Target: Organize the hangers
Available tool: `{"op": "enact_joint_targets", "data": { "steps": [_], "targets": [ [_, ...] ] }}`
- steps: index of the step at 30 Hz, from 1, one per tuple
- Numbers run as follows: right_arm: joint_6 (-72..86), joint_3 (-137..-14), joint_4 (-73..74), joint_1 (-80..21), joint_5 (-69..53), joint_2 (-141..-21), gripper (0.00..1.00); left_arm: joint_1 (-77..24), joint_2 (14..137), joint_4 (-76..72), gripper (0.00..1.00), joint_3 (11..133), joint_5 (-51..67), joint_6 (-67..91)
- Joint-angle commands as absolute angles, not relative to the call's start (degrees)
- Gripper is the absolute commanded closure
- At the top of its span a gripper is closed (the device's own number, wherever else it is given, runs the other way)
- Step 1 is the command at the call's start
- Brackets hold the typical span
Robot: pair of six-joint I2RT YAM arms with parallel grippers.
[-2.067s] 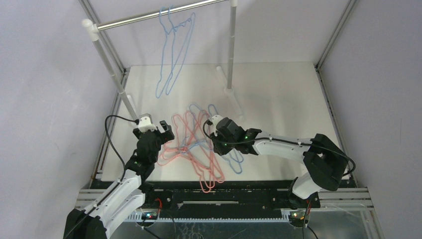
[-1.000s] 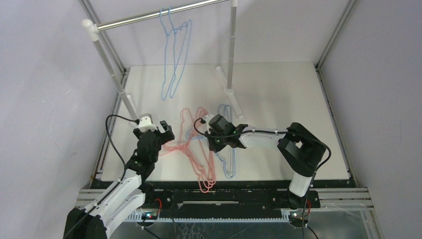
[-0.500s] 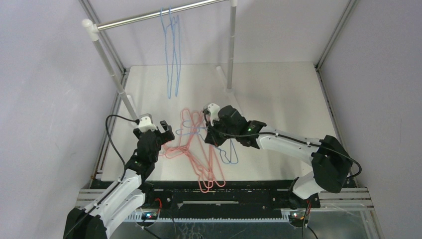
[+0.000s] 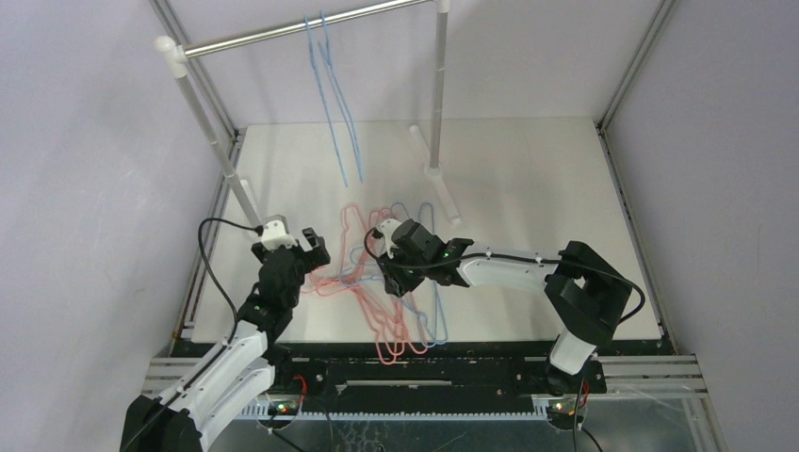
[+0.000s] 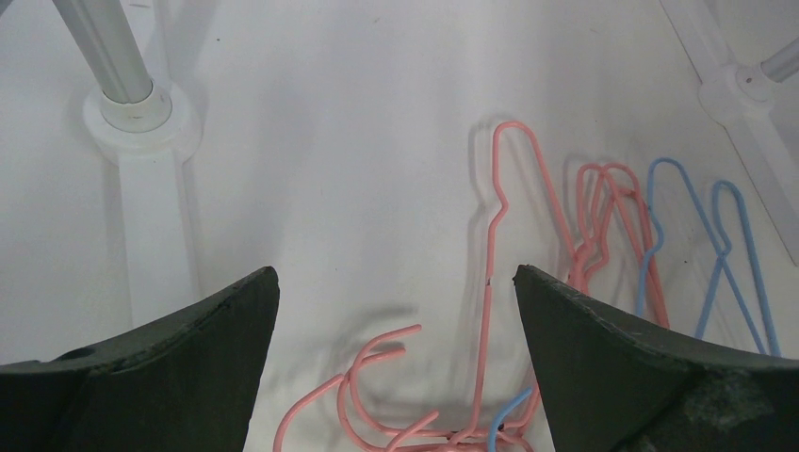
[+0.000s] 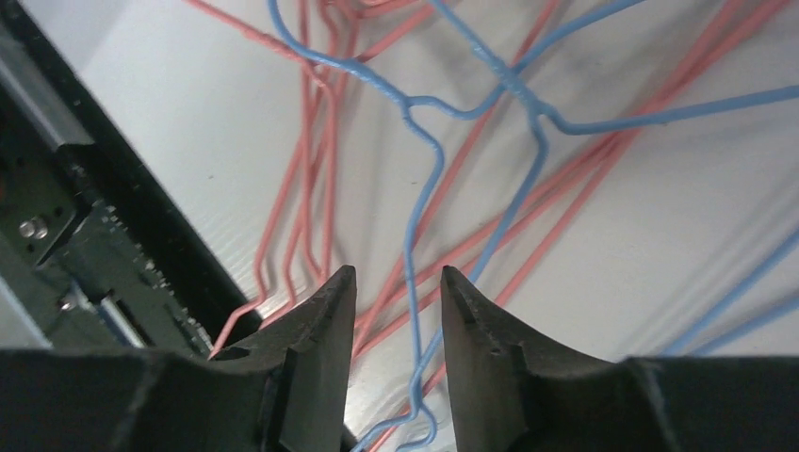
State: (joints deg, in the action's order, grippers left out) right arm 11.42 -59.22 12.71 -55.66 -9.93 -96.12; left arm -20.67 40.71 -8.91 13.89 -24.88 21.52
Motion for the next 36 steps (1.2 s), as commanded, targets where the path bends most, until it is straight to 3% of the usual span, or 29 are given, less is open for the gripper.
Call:
{"op": "enact_joint_targets", "data": {
  "steps": [1, 13, 15, 20, 23, 32, 36],
  "targets": [
    [11.71, -60.73, 11.59, -55.53, -2.73, -96.20, 0.53, -20.85, 39.92, -11.16, 0.00, 13.40, -24.86, 21.61],
    [11.82, -60.73, 10.26, -53.02, -1.72, -102.46, 0.55, -20.84, 39.80, -11.07, 0.01, 13.45, -24.87, 21.71],
    [11.93, -60.73, 9.78, -52.79, -2.56, -102.97, 0.60, -20.84, 39.98, -11.14, 0.00, 13.38, -24.87, 21.76],
    [12.13, -59.91, 9.19, -52.02, -4.91, -101.37, 0.89, -20.86, 41.00, -11.35, 0.00, 13.61, -24.87, 21.75],
    [12.01, -58.64, 8.70, -51.77, -5.53, -98.29, 0.95, -20.91, 41.38, -11.44, 0.00, 13.72, -24.87, 21.68],
    [12.76, -56.91, 7.85, -51.32, -5.08, -87.62, 0.97, -20.85, 41.55, -11.77, 0.00, 13.62, -24.87, 21.71],
    [14.31, -56.31, 4.70, -49.85, -10.39, -84.15, 0.97, -20.89, 41.71, -11.95, 0.00, 13.71, -24.87, 21.66]
  ]
}}
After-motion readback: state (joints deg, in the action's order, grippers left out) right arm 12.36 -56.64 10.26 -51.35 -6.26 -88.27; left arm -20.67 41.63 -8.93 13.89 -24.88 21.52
